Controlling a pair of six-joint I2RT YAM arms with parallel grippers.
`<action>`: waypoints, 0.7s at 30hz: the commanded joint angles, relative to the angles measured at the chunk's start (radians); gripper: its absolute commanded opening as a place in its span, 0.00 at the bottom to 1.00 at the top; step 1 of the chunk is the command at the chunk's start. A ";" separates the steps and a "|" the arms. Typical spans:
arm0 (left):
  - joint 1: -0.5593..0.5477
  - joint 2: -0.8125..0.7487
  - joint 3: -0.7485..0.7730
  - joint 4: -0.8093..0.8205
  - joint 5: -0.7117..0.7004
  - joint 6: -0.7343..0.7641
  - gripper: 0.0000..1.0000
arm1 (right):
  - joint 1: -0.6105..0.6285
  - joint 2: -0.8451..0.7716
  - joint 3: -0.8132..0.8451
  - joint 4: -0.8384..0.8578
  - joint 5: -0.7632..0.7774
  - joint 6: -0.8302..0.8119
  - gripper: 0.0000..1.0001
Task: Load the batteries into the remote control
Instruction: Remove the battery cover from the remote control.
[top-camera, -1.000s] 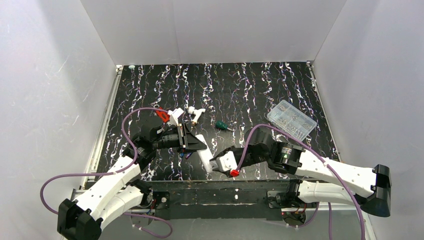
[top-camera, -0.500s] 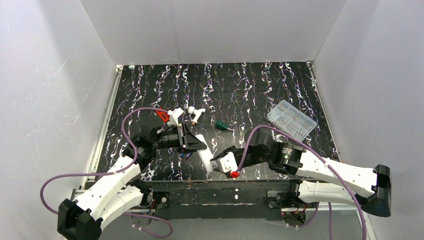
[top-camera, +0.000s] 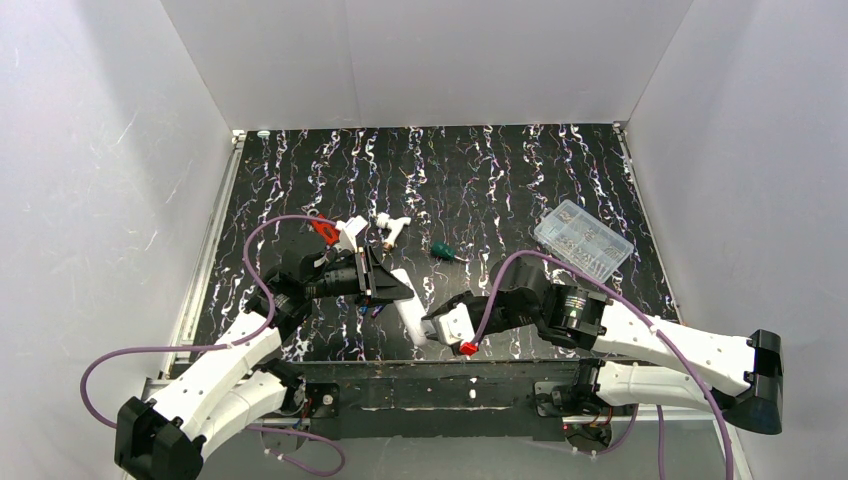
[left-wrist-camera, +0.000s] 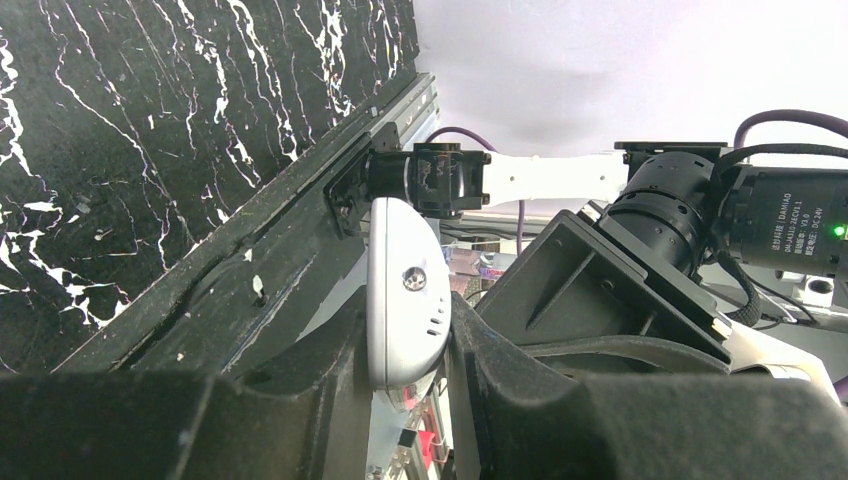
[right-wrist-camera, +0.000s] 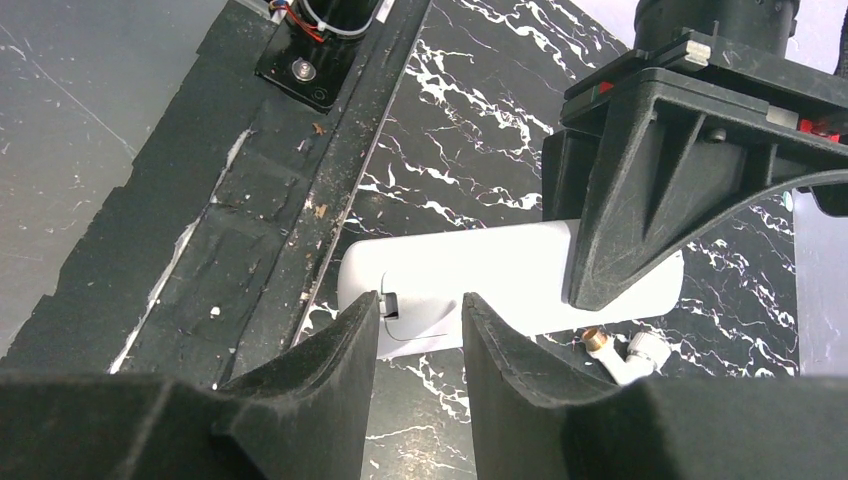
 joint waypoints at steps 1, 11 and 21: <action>-0.001 -0.004 0.021 0.048 0.061 -0.006 0.00 | 0.002 -0.009 0.006 0.022 0.017 -0.016 0.43; -0.001 0.000 0.017 0.050 0.059 -0.007 0.00 | 0.002 -0.012 -0.002 0.055 0.032 -0.015 0.43; -0.001 0.002 0.011 0.056 0.059 -0.009 0.00 | 0.002 -0.044 -0.028 0.105 0.060 -0.004 0.43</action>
